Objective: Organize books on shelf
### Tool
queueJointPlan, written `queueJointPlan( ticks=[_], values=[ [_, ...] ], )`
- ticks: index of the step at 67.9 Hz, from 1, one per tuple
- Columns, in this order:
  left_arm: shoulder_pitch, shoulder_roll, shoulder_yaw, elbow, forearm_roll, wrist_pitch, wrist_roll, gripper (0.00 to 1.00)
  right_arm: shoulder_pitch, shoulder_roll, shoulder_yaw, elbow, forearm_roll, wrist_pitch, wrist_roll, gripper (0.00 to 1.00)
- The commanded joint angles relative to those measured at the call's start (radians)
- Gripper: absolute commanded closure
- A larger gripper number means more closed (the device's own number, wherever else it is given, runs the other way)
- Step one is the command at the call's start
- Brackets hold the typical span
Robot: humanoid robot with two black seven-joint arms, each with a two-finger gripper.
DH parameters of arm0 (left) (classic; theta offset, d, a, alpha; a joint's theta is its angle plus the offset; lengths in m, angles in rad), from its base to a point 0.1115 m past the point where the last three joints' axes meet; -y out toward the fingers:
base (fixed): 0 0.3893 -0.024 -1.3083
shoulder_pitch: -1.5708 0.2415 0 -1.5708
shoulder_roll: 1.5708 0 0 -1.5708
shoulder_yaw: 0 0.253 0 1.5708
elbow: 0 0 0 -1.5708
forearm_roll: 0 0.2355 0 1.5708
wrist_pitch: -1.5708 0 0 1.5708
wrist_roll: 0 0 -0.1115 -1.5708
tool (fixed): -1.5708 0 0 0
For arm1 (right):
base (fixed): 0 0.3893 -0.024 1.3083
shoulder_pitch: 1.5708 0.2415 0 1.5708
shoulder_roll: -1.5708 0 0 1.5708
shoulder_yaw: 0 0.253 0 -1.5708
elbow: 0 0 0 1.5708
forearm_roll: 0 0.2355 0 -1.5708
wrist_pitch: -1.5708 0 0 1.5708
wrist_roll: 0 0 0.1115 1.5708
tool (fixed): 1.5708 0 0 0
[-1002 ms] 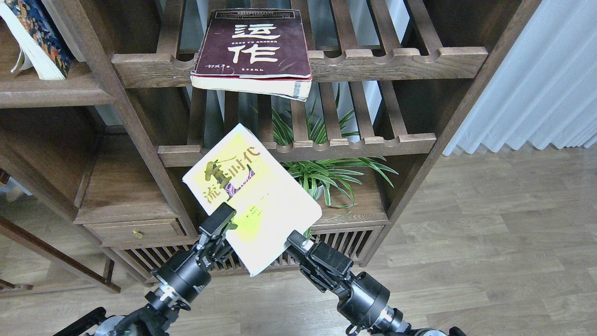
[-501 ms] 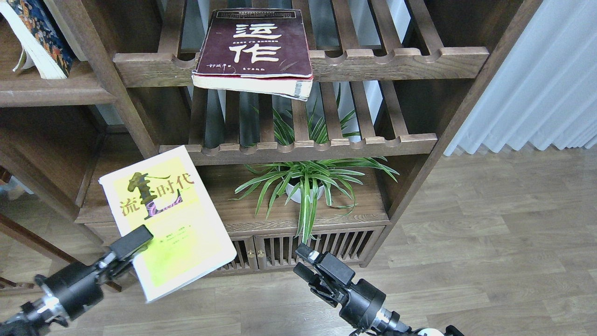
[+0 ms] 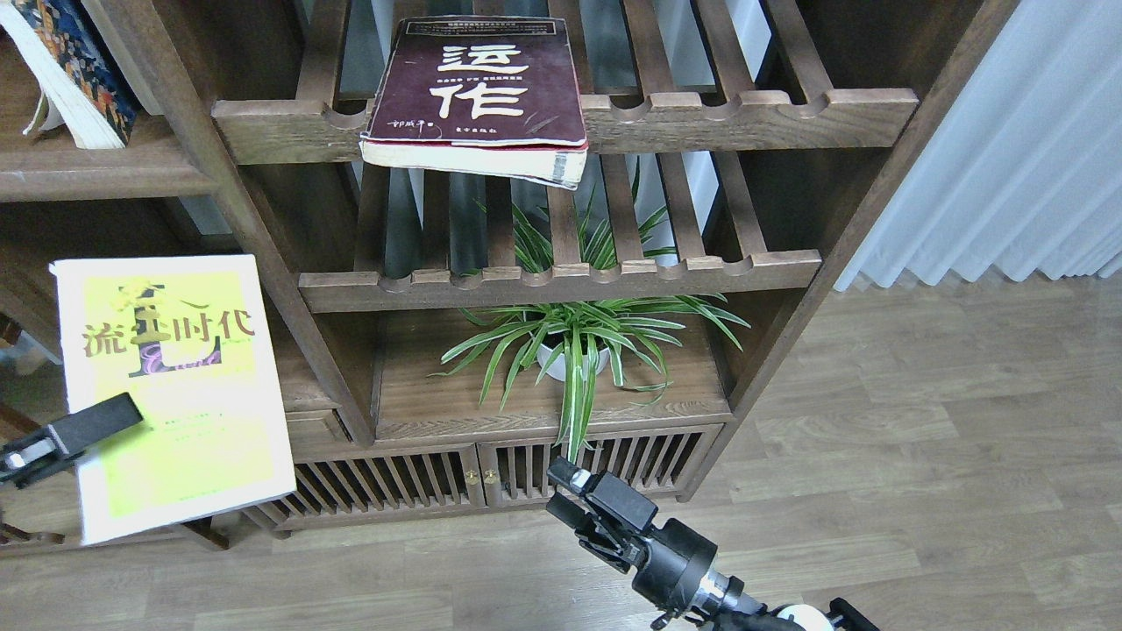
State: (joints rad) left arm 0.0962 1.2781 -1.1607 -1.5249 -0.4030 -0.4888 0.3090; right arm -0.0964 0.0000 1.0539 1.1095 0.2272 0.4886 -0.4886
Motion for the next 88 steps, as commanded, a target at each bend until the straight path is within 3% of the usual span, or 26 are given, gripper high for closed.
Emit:
queueJointPlan(
  ticks=[1, 31, 54, 68, 88],
  values=[
    [-0.001, 0.066, -0.063, 0.003, 0.0, 0.0, 0.016, 0.99, 0.001, 0.0, 0.005, 0.0, 0.001, 0.0, 0.0, 0.01],
    [-0.004, 0.265, -0.254, 0.078, -0.008, 0.0, 0.016, 0.99, 0.001, 0.0, 0.012, 0.001, 0.001, 0.0, 0.0, 0.01],
    [-0.027, 0.343, -0.32, 0.252, -0.014, 0.0, 0.016, 0.99, 0.001, 0.0, 0.015, 0.0, 0.001, 0.0, 0.0, 0.01],
    [-0.105, 0.366, -0.316, 0.35, -0.014, 0.0, 0.018, 0.99, 0.001, 0.0, 0.014, 0.001, 0.0, 0.0, 0.0, 0.01],
    [-0.272, 0.363, -0.192, 0.359, -0.014, 0.0, 0.019, 0.99, 0.001, 0.0, 0.012, 0.001, 0.0, 0.0, 0.0, 0.01]
  ],
)
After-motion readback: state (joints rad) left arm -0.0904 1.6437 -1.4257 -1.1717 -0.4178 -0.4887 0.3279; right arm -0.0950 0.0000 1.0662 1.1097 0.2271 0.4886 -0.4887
